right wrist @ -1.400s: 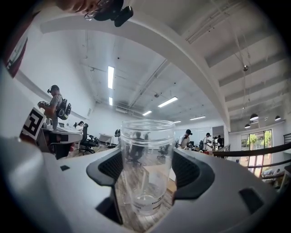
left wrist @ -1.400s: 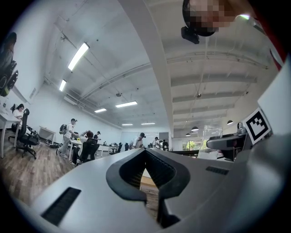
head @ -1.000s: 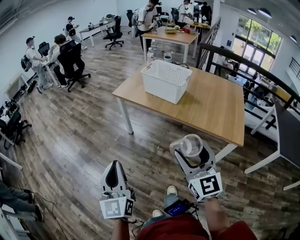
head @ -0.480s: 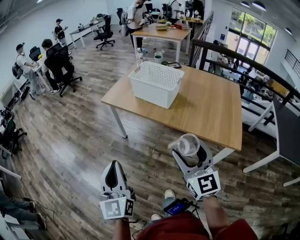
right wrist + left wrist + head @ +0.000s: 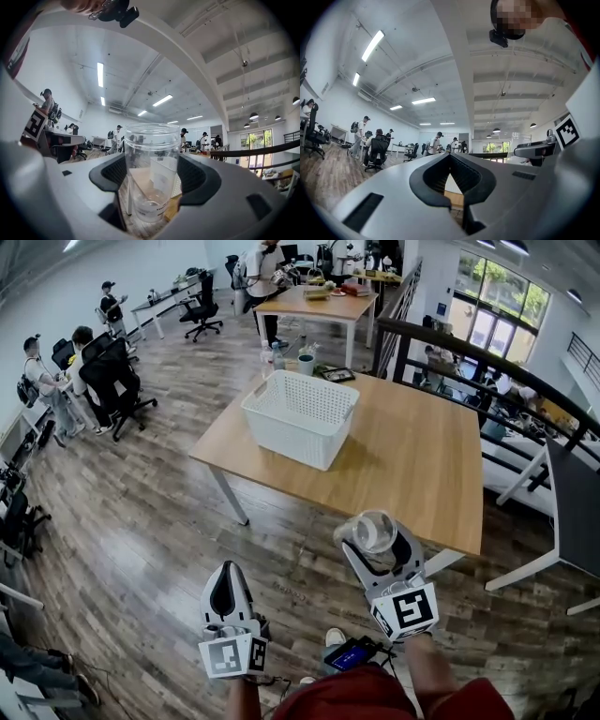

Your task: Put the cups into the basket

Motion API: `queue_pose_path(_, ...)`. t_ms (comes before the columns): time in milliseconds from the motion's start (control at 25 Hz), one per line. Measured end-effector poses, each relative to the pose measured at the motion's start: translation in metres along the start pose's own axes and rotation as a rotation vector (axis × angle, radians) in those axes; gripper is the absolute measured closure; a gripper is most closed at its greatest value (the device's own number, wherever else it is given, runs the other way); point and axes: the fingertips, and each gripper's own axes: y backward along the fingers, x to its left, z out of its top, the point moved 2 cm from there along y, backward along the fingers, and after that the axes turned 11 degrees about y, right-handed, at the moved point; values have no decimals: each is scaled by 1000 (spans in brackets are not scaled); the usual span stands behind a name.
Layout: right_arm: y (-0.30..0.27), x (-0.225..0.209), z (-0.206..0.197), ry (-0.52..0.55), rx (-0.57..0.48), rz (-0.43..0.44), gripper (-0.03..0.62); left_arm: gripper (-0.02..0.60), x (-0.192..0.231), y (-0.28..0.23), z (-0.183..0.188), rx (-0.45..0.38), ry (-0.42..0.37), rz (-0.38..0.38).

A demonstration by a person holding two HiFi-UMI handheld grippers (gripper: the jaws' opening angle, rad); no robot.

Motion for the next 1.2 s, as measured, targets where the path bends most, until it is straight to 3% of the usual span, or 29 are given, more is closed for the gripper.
queue_pose_path(640,-22,-88,-31,-19,3,-48,266,581,-54,-91,-22,18,-14,-52)
queue_pose_path(920,-46,-94,-32,-33,-11,-11,266,581,-50,-104,-16,3,-37,-15)
queue_pose_path(1200,-83,-77,-32,-27,-15,29,266,581,-16,-116,-17,2,-55,24)
